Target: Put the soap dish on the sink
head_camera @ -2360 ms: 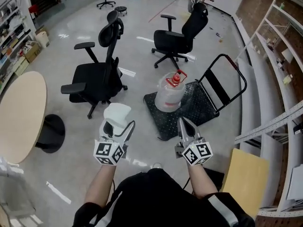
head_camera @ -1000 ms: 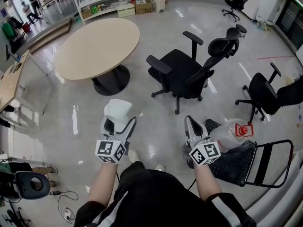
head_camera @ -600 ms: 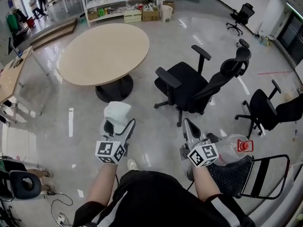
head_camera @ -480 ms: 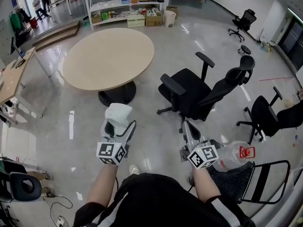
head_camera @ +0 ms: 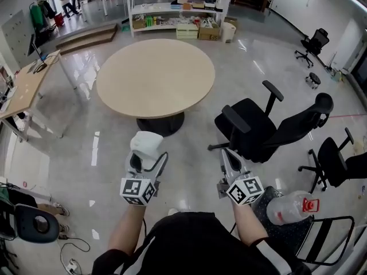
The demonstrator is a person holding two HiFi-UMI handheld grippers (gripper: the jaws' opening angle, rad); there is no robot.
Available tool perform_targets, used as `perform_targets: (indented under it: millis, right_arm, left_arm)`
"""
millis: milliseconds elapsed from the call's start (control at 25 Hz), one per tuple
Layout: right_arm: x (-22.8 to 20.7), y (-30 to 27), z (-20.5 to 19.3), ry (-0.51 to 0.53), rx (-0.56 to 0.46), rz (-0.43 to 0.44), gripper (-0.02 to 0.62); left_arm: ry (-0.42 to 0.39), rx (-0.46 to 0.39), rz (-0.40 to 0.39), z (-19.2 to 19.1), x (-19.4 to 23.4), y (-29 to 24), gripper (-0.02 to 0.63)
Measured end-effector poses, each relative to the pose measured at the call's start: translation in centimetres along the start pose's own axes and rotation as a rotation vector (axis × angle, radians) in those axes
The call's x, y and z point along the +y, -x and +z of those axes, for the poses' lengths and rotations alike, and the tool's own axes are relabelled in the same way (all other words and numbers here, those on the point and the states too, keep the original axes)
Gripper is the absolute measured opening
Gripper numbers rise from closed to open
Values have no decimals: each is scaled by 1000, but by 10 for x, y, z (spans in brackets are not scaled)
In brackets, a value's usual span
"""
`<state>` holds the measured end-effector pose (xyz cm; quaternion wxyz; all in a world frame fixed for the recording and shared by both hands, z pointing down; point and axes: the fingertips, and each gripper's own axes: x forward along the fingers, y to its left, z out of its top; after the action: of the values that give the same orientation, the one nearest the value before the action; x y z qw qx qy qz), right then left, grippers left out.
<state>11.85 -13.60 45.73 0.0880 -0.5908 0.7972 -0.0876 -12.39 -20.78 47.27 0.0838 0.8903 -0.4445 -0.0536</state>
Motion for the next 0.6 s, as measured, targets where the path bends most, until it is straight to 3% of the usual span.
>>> perform_targets:
  millis: [280,600]
  right_arm:
    - [16,-52,-15,-13,43,62,5]
    - [-19,-121,-24,-8,46,95,5]
  left_arm:
    - [20,5,91,-2,51,3,456]
    - [-5,18,173,-6,98,-31,456]
